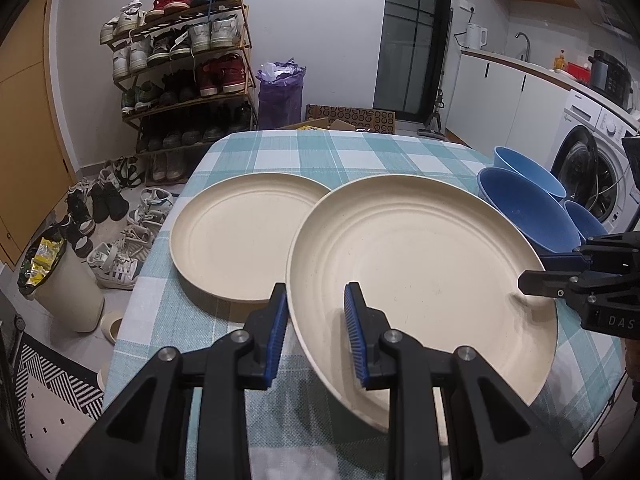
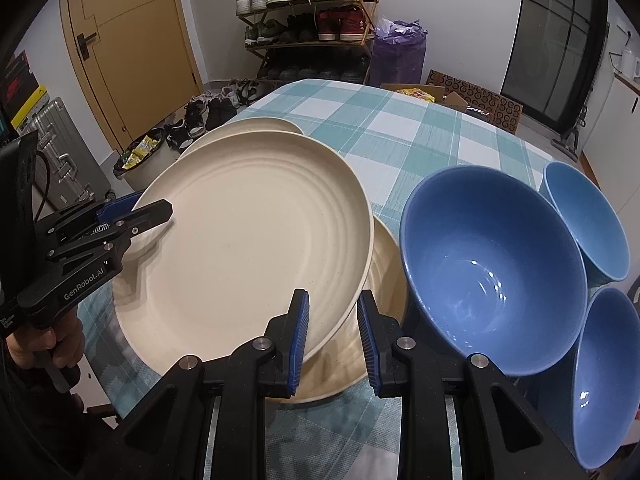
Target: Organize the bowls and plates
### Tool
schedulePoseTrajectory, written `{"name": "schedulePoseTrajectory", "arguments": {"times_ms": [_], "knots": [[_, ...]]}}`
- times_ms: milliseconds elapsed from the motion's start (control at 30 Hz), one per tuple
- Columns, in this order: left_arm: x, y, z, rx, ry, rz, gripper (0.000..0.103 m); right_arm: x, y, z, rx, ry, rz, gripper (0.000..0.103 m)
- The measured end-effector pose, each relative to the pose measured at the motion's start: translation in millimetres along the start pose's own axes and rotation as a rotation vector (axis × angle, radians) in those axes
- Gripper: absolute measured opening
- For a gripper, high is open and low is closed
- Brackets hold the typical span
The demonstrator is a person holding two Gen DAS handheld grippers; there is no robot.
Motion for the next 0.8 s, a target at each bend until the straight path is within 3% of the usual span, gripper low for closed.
{"name": "schedulePoseTrajectory", "arguments": {"times_ms": [800], "knots": [[-25.0,12.1,-25.4,0.032,-0.013,-0.074,0.026,-16.6,24.3,-19.6,0.02,0.043,-0.046,0.025]]}}
Point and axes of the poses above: each gripper's, at about its wrist camera, not at the fingertips, and z roughly against the way its jaws point, x to its left, y to its underside, the point moved 3 cm from there along -z, roughly the way its jaws point, and after that the axes turned 6 degrees about -y, right-handed, at the moved point
